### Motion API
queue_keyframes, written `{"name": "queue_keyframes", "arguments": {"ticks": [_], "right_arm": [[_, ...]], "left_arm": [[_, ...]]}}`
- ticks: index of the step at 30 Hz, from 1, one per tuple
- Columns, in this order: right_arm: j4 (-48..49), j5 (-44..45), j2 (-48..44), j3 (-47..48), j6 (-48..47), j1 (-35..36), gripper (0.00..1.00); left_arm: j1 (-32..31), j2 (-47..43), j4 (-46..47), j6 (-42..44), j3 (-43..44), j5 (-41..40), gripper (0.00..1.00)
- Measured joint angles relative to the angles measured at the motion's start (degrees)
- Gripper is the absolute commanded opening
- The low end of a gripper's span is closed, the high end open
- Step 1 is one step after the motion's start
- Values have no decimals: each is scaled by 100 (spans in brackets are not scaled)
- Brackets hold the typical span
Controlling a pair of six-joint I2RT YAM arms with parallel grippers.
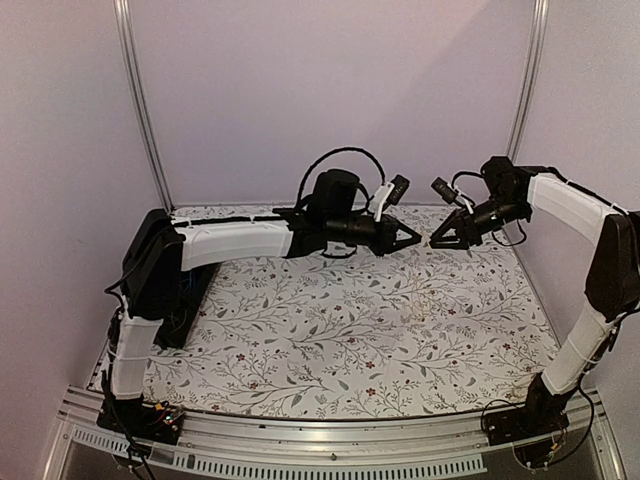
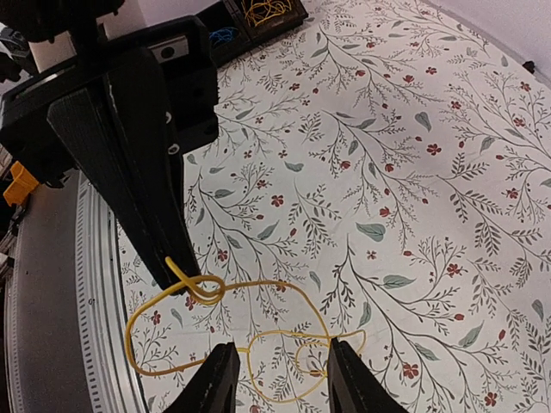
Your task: Untangle the cables
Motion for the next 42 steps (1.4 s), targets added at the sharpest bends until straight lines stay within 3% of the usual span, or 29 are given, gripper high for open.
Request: {"name": "queue_keyframes", "arguments": {"ticks": [21,31,42], "right_arm": [[745,-699,0,31,885,105,36],[988,-953,7,28,1163,151,40],[1305,-911,28,-59,1451,201,34]], "left_arm": [[50,2,195,-243,46,264,0],[76,4,249,-293,61,289,0],[103,7,221,-380,61,273,0]]}}
